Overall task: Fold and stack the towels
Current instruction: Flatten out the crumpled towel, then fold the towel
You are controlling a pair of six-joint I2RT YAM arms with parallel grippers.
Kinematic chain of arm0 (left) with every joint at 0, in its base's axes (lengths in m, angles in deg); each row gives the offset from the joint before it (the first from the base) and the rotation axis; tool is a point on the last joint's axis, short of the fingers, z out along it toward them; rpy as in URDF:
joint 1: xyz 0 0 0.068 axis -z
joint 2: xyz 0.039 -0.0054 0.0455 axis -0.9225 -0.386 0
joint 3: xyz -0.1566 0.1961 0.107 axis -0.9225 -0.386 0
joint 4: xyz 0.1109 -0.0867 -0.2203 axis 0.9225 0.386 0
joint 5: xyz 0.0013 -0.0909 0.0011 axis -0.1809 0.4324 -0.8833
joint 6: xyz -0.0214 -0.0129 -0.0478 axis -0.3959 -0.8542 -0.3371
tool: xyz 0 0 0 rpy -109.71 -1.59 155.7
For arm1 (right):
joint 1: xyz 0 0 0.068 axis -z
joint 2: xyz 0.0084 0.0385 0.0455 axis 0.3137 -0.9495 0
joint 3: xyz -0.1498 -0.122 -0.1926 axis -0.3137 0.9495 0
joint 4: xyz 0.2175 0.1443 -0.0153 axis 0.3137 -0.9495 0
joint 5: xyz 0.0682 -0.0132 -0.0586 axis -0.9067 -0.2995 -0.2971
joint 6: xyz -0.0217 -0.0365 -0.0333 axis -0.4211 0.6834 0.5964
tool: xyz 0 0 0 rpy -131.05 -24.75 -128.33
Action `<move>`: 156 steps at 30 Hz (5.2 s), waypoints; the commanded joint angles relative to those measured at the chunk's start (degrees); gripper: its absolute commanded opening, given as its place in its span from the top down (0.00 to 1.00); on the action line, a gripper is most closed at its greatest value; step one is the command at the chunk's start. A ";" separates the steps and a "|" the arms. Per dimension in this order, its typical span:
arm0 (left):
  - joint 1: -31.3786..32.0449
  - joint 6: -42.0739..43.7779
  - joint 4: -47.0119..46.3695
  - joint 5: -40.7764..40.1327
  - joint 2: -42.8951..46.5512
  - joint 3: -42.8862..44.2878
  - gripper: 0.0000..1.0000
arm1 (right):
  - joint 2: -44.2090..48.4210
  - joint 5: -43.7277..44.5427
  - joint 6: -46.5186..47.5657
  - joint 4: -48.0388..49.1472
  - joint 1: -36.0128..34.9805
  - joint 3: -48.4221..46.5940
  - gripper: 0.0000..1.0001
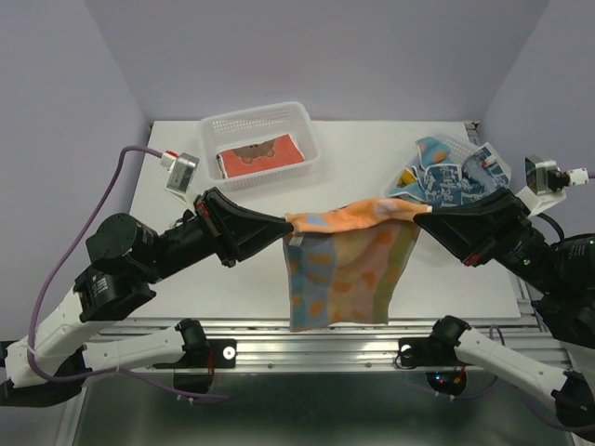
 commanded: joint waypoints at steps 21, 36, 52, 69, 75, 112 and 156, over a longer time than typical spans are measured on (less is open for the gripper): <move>-26.35 8.06 -7.39 -16.85 -20.42 -8.28 1.00 | -22.77 53.06 10.63 11.33 1.27 16.14 0.99; -41.20 13.06 -11.87 -4.90 -42.05 -1.78 1.00 | -45.18 35.32 13.00 23.02 17.69 10.61 0.99; -41.47 7.98 -9.94 -2.35 -37.14 -15.72 1.00 | -39.51 18.45 5.37 7.66 19.55 18.40 0.99; -35.14 -0.29 6.66 -1.12 -11.38 -38.25 1.00 | -19.28 -0.90 -4.40 -3.33 12.79 41.89 0.99; -33.13 -1.78 12.38 0.73 -8.57 -41.15 1.00 | -13.92 -1.16 -6.60 -10.63 9.88 43.73 0.99; -27.14 -7.23 20.10 0.39 -14.56 -42.65 0.86 | -24.37 -15.05 -5.46 -3.69 9.09 55.86 0.80; -37.51 10.17 -5.72 -5.51 -54.62 -15.93 0.47 | -61.19 23.36 17.57 0.26 16.91 14.03 0.37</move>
